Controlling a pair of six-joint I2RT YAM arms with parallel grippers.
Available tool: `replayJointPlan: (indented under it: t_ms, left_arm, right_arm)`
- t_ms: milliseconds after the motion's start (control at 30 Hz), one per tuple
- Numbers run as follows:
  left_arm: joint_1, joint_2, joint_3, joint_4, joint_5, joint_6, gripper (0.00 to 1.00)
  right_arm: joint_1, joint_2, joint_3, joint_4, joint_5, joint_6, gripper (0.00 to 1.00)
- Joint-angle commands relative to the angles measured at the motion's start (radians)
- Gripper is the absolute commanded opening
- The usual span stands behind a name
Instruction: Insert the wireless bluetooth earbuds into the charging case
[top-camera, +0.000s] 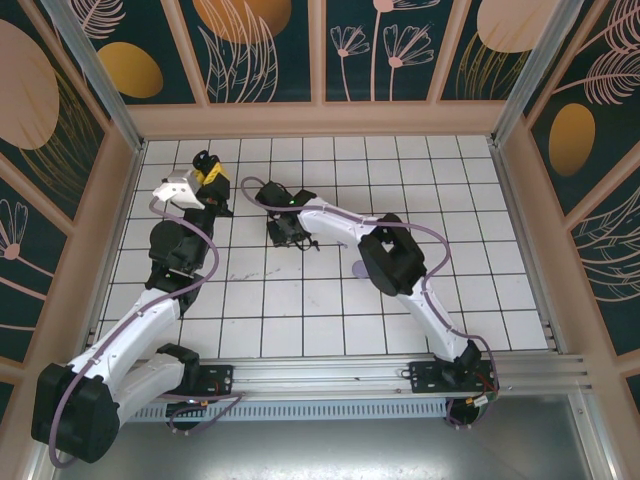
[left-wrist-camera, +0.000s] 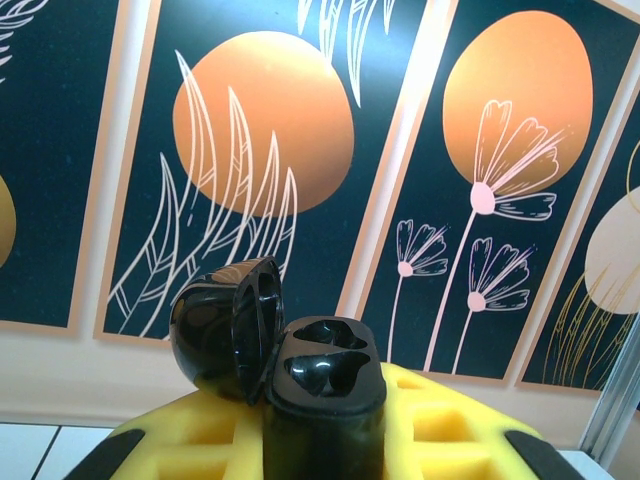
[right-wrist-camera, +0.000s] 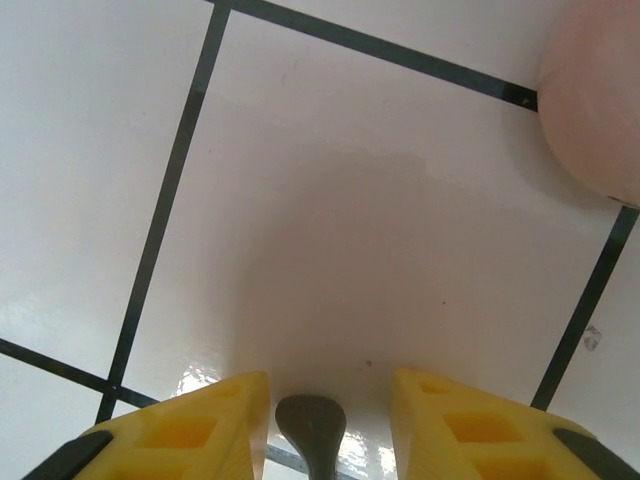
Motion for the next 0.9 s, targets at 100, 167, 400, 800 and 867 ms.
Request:
replayJointPlan:
  t_ms: [100, 167, 400, 800, 867]
  left_arm:
    - [0.009, -0.013, -0.01, 0.019, -0.006, -0.009, 0.0]
    - [0.009, -0.013, -0.012, 0.021, -0.006, -0.01, 0.0]
    - [0.009, -0.013, -0.014, 0.022, -0.007, -0.01, 0.0]
    - [0.009, -0.002, -0.012, 0.033, 0.001, -0.019, 0.0]
    - [0.01, -0.001, -0.012, 0.033, 0.001, -0.02, 0.0]
  right_arm:
    - [0.021, 0.038, 0.04, -0.04, 0.03, -0.011, 0.36]
    - [0.024, 0.043, 0.043, -0.042, 0.032, -0.011, 0.36]
    - [0.034, 0.061, 0.055, -0.057, 0.052, -0.014, 0.33]
    - [0.052, 0.068, 0.053, -0.074, 0.079, -0.011, 0.31]
    - [0.054, 0.068, 0.051, -0.074, 0.079, -0.008, 0.3]
